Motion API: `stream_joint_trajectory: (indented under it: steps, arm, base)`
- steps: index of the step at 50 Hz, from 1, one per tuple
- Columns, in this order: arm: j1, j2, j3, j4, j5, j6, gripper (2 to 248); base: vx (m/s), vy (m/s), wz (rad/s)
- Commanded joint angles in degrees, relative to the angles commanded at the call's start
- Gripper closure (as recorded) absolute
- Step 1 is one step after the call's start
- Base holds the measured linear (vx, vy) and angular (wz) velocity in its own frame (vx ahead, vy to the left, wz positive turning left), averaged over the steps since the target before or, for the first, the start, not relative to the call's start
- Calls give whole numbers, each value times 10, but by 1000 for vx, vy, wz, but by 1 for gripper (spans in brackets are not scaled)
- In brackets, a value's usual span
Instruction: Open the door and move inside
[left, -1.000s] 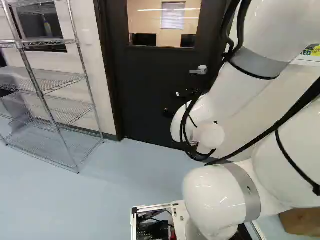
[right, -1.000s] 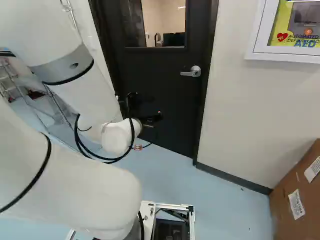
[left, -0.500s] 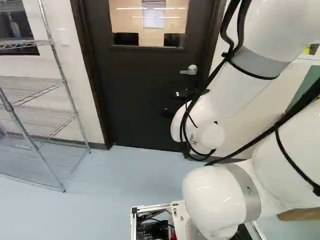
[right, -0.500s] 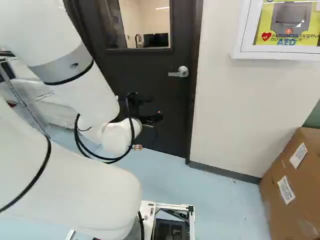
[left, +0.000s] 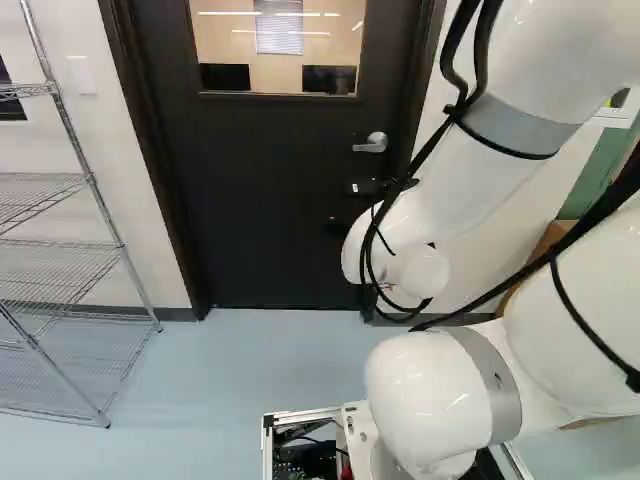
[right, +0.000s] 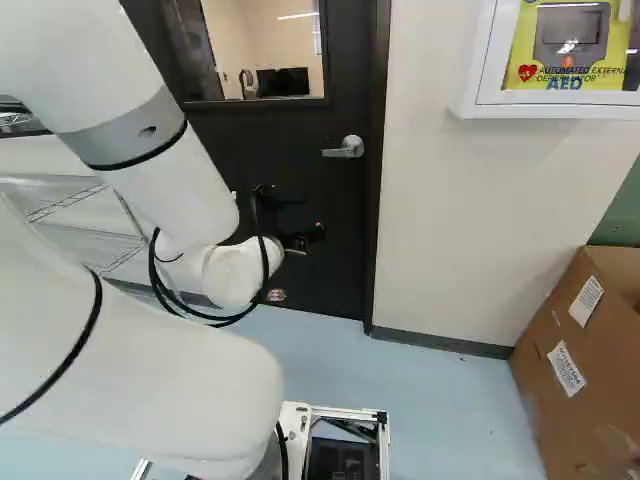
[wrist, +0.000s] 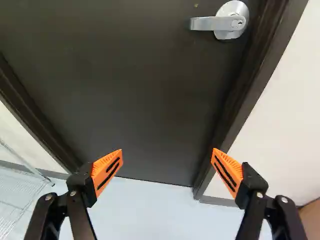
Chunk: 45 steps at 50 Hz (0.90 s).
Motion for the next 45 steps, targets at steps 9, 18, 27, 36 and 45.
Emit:
stream_joint_trajectory:
  steps: [9, 18, 27, 36, 45]
  arm:
    - [0, 0, 0, 0, 0, 0, 3]
    - [0, 0, 0, 0, 0, 0, 3]
    - [0, 0, 0, 0, 0, 0, 3]
    - [0, -1, -1, 0, 0, 0, 3]
    - [0, -5, -6, 0, 0, 0, 3]
  base:
    - [119, 97, -28]
    - [85, 65, -10]
    - [-12, 0, 4]
    - [0, 0, 0]
    - [0, 0, 0]
